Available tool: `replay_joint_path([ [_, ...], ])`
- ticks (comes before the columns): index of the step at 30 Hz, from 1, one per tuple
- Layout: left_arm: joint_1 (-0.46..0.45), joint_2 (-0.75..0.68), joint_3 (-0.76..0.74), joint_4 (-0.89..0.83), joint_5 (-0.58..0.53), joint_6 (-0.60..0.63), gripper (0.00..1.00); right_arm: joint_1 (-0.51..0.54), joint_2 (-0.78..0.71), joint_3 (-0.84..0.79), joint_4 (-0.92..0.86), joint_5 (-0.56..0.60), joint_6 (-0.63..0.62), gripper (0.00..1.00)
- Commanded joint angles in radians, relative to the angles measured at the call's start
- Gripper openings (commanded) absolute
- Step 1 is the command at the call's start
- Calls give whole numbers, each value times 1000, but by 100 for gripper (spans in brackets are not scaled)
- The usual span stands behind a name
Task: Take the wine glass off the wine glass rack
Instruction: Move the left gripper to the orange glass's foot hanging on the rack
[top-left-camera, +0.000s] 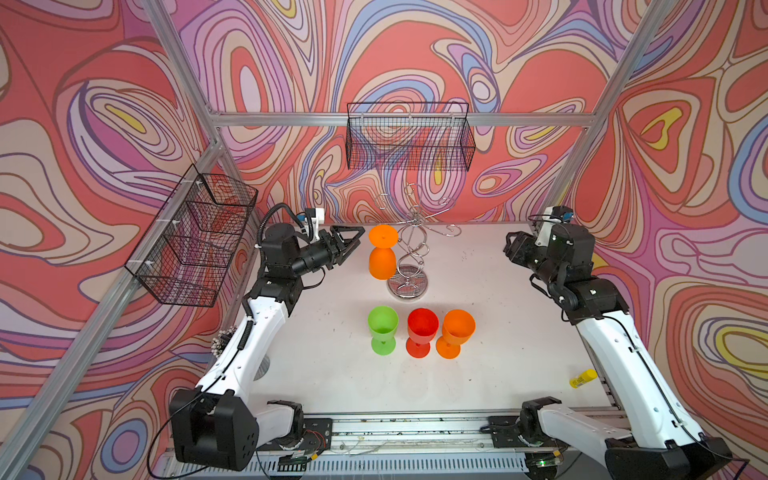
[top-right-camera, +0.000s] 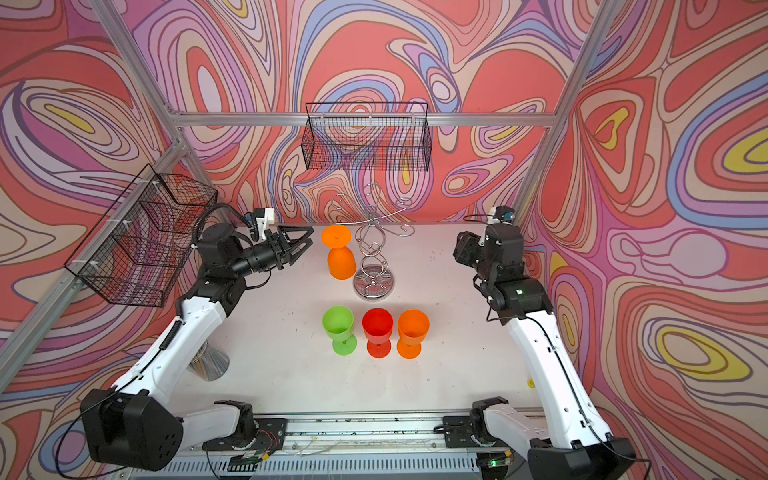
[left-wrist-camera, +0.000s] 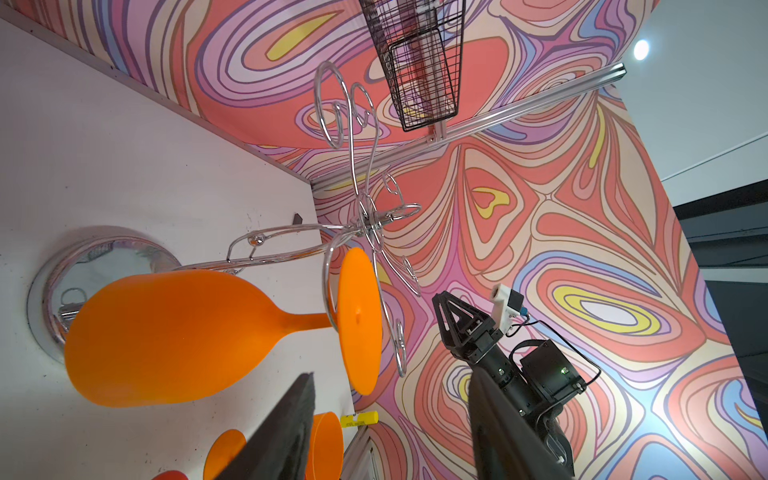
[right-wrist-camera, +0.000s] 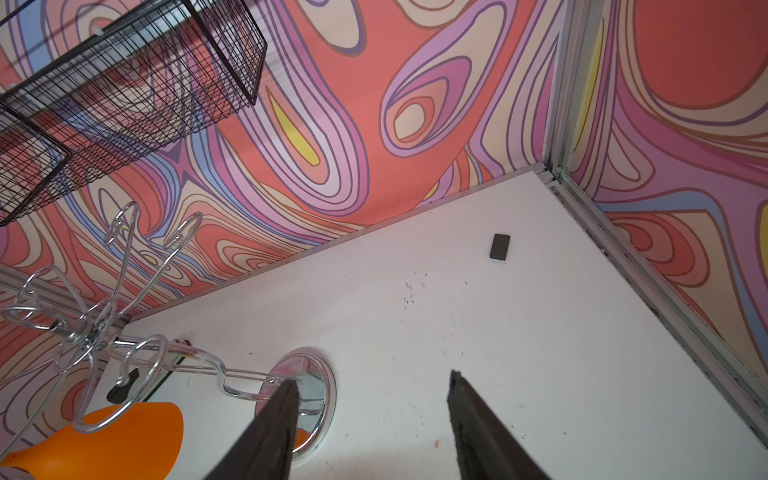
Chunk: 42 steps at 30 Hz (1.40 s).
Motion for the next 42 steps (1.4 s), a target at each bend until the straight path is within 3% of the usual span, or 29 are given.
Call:
replay_joint_path([
  [1,-12,26,-12,74,24,-20,57,1,8,-9,9,-14,7,61],
  [15,-58,73,17,89,33,-10,55,1,12,-17,13,-24,15,60],
  [39,-79,92,44,85,55,-11,32,3,26,-21,31,-39,25,60],
  [42,-79,93,46,81,55,-10,25,1,24,-23,30,-37,25,60],
])
